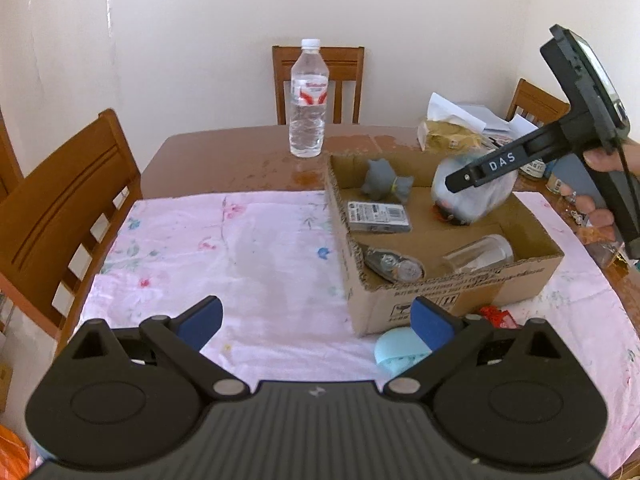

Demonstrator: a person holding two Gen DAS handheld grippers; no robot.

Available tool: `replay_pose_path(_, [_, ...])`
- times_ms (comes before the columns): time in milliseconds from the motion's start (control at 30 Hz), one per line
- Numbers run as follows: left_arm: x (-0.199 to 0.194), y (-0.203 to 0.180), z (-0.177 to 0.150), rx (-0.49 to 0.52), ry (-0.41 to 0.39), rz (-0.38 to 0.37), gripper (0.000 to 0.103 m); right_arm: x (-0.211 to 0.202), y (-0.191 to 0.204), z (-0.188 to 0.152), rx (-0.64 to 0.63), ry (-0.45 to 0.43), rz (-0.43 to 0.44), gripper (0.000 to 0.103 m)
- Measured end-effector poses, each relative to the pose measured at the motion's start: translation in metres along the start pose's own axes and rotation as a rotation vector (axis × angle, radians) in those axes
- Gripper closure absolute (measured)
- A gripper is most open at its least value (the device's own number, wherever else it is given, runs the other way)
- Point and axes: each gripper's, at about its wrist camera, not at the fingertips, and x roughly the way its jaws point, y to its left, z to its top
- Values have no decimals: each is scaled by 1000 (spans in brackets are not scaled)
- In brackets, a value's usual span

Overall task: Organize rigid objects
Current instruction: 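Carry both items over the box and open the left tool, then the right tool, then withdraw both tools, moving the left toward the blue case and right toward the black timer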

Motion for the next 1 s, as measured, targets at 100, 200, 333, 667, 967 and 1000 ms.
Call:
replay_pose_path(100, [1, 6, -4, -5, 8, 3, 3, -4, 5, -1, -4, -23, -27, 0])
replay_pose_path(200, [4, 11, -7, -7, 17, 7, 3, -9, 7, -4, 7, -11, -30, 0])
replay_pose_path(333, [9, 16, -8, -17, 26, 19, 3, -19, 4, -12, 40, -8, -45, 0])
replay_pose_path(667, [20, 21, -8, -48, 46, 40, 3, -49, -4, -56, 131, -15, -62, 0])
replay_pose_path(967, [21, 3, -15, -53, 75, 16, 3, -60, -16, -113, 202, 33, -52, 0])
replay_pose_path(1000, [21, 0, -16, -54, 78, 14, 3, -59, -16, -120, 201, 45, -53, 0])
